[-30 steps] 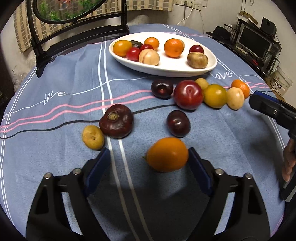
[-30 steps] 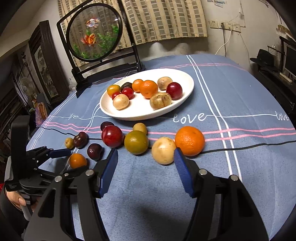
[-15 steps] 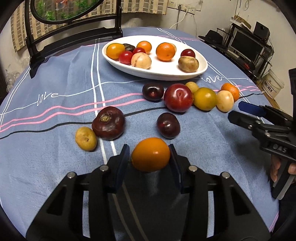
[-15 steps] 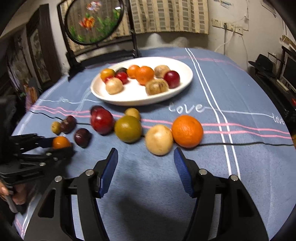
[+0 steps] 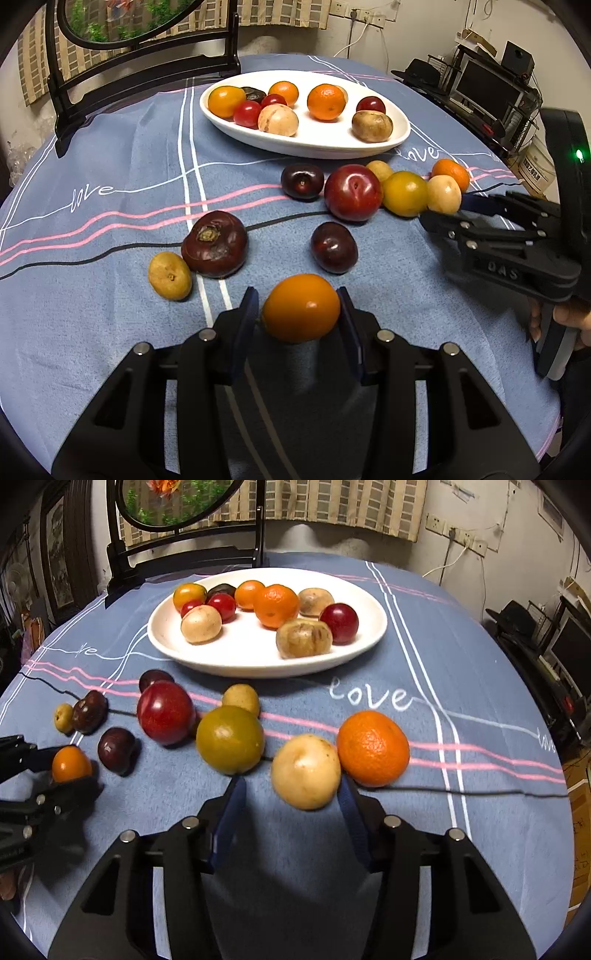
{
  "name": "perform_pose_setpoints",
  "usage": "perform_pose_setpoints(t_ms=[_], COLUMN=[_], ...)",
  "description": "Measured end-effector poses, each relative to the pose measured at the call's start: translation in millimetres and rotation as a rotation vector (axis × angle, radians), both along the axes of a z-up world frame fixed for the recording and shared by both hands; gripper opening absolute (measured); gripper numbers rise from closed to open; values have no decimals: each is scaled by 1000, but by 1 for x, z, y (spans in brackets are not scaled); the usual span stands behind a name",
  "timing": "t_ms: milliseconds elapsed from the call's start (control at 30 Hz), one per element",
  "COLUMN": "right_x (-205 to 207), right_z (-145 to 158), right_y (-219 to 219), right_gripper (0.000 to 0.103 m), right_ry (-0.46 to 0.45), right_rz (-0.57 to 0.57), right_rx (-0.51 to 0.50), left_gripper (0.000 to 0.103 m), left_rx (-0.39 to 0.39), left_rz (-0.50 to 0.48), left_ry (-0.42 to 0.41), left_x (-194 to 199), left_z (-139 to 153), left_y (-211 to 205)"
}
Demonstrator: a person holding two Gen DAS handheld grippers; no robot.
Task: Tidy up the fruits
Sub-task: 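Grasp an orange fruit with the left tool while the right tool grasps a beige fruit, then lift both held fruits and carry them toward the white plate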
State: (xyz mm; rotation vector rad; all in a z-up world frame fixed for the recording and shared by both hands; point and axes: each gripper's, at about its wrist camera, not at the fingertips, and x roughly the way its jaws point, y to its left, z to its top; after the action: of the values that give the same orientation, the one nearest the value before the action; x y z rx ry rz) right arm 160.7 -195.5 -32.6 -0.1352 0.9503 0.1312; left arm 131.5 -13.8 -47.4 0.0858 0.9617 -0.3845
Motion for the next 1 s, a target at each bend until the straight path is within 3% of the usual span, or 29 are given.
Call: perform_pose_setpoints(t_ms=[67, 133, 633, 900, 1000], right_x=[5, 7, -37, -53, -54], right_z=[1, 1, 28, 49, 50], right_y=[0, 0, -34, -42, -43], right_gripper=[51, 37, 36, 36, 36], right_ry=[-1, -5, -34, -78, -82], right_rz=[-8, -26, -62, -40, -39], right_rx=[-5, -30, 151, 186, 198], left_gripper=[44, 44, 44, 38, 45], left_rx=[4, 5, 11, 46, 71], left_rz=[-2, -2, -10, -23, -22], left_ry=[-3, -4, -7, -44, -54], left_x=[0, 0, -3, -17, -17], left_z=[0, -1, 8, 24, 21], left_y=[-1, -1, -3, -9, -11])
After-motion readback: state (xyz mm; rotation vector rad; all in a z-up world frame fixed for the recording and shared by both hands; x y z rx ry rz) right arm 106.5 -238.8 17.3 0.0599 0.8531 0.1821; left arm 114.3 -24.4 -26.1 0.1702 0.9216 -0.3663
